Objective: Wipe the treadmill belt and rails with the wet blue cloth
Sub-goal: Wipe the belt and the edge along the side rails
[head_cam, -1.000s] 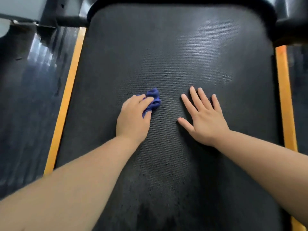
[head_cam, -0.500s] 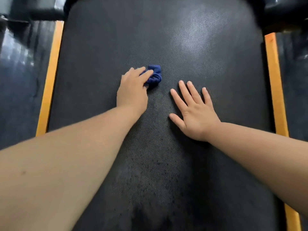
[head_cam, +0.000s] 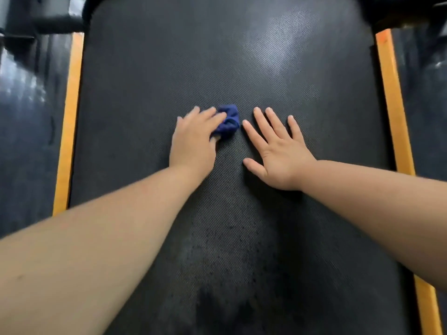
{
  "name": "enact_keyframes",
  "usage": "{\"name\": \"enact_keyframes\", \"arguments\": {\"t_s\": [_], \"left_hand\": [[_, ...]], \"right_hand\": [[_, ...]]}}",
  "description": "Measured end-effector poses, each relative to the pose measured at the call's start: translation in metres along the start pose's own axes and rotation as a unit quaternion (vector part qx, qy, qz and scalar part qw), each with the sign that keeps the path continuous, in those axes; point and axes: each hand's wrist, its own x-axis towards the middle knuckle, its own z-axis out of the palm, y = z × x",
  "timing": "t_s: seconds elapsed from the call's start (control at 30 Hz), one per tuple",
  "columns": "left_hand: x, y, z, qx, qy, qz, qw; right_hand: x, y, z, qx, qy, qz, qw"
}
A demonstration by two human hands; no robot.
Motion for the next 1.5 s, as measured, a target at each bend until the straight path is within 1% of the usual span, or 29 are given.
{"name": "enact_keyframes", "arguments": {"t_s": [0.07, 0.13, 0.2, 0.27, 0.37, 0.43, 0.5, 0.57, 0.67, 0.73, 0.77, 0.83, 0.87, 0.9, 0.97, 1.0, 1.07, 1.13, 1.17, 1.2, 1.27, 1.3, 1.37, 1.43, 1.47, 1.5], "left_hand": [[0.026, 0.004, 0.001, 0.021, 0.028, -0.024, 0.999], [0.028, 0.003, 0.004, 0.008, 0.032, -0.011, 0.999], [-0.002, -0.005, 0.006, -0.001, 0.013, 0.029, 1.000], [-0.052, -0.011, 0.006, -0.008, -0.013, 0.076, 0.997], [-0.108, -0.011, 0.004, -0.024, -0.067, 0.104, 0.992], [-0.102, -0.013, 0.000, -0.017, -0.077, 0.130, 0.988], [-0.069, -0.013, -0.003, 0.010, -0.073, 0.150, 0.986], [-0.023, -0.006, -0.006, 0.024, -0.062, 0.112, 0.991], [0.028, 0.007, -0.001, 0.024, -0.057, 0.055, 0.997], [0.021, 0.010, 0.004, -0.003, -0.041, 0.038, 0.998], [0.004, 0.009, 0.005, -0.013, -0.034, 0.046, 0.998], [-0.046, 0.007, 0.008, -0.012, -0.019, 0.103, 0.994], [-0.072, 0.007, 0.009, -0.011, -0.026, 0.132, 0.991], [-0.094, 0.008, 0.009, -0.012, -0.047, 0.152, 0.987], [-0.117, 0.008, 0.011, -0.014, -0.082, 0.163, 0.983], [-0.116, 0.008, 0.012, -0.009, -0.088, 0.166, 0.982], [-0.093, 0.018, 0.011, -0.015, -0.072, 0.163, 0.984], [-0.061, 0.031, 0.001, -0.056, -0.089, 0.125, 0.987], [-0.045, 0.033, -0.006, -0.059, -0.106, 0.116, 0.986], [-0.032, 0.029, -0.013, -0.043, -0.115, 0.130, 0.984], [-0.022, 0.007, -0.030, 0.037, -0.116, 0.178, 0.976], [-0.023, -0.008, -0.038, 0.075, -0.131, 0.173, 0.973], [-0.038, -0.031, -0.052, 0.146, -0.210, 0.102, 0.961], [-0.056, -0.038, -0.055, 0.208, -0.304, 0.033, 0.929], [-0.059, -0.034, -0.053, 0.216, -0.333, 0.018, 0.918], [-0.059, -0.029, -0.050, 0.209, -0.349, 0.005, 0.913]], "right_hand": [[0.000, 0.000, -0.001, 0.001, -0.005, -0.004, 1.000], [0.000, 0.001, -0.002, 0.007, -0.015, -0.006, 1.000], [0.000, 0.001, -0.001, 0.007, -0.012, -0.008, 1.000], [0.001, 0.001, 0.000, 0.005, -0.007, -0.008, 1.000], [0.000, 0.002, -0.001, 0.011, -0.020, -0.012, 1.000], [0.000, 0.002, -0.002, 0.013, -0.020, -0.011, 1.000], [0.001, 0.001, -0.003, 0.016, -0.020, -0.013, 1.000], [0.001, 0.002, -0.004, 0.021, -0.027, -0.014, 0.999], [0.002, 0.006, -0.009, 0.043, -0.063, -0.024, 0.997], [0.003, 0.010, -0.015, 0.083, -0.072, -0.031, 0.993], [0.002, 0.011, -0.018, 0.115, -0.070, -0.032, 0.990], [0.000, 0.015, -0.023, 0.184, -0.049, -0.029, 0.981], [-0.002, 0.017, -0.025, 0.208, -0.034, -0.026, 0.977], [-0.005, 0.020, -0.027, 0.223, -0.020, -0.024, 0.974], [-0.012, 0.027, -0.029, 0.235, 0.004, -0.019, 0.972], [-0.016, 0.027, -0.029, 0.235, 0.016, -0.016, 0.972], [-0.021, 0.022, -0.029, 0.244, 0.045, -0.015, 0.969], [-0.024, 0.012, -0.028, 0.265, 0.071, -0.016, 0.962], [-0.025, 0.007, -0.026, 0.272, 0.085, -0.016, 0.959], [-0.025, 0.003, -0.023, 0.272, 0.098, -0.019, 0.957], [-0.023, -0.009, -0.018, 0.251, 0.111, -0.042, 0.961], [-0.021, -0.015, -0.014, 0.229, 0.114, -0.060, 0.965], [-0.016, -0.029, -0.004, 0.179, 0.128, -0.105, 0.970], [-0.011, -0.033, 0.002, 0.147, 0.161, -0.151, 0.964], [-0.009, -0.030, 0.003, 0.133, 0.169, -0.165, 0.963], [-0.008, -0.025, 0.003, 0.113, 0.167, -0.169, 0.965]]}}
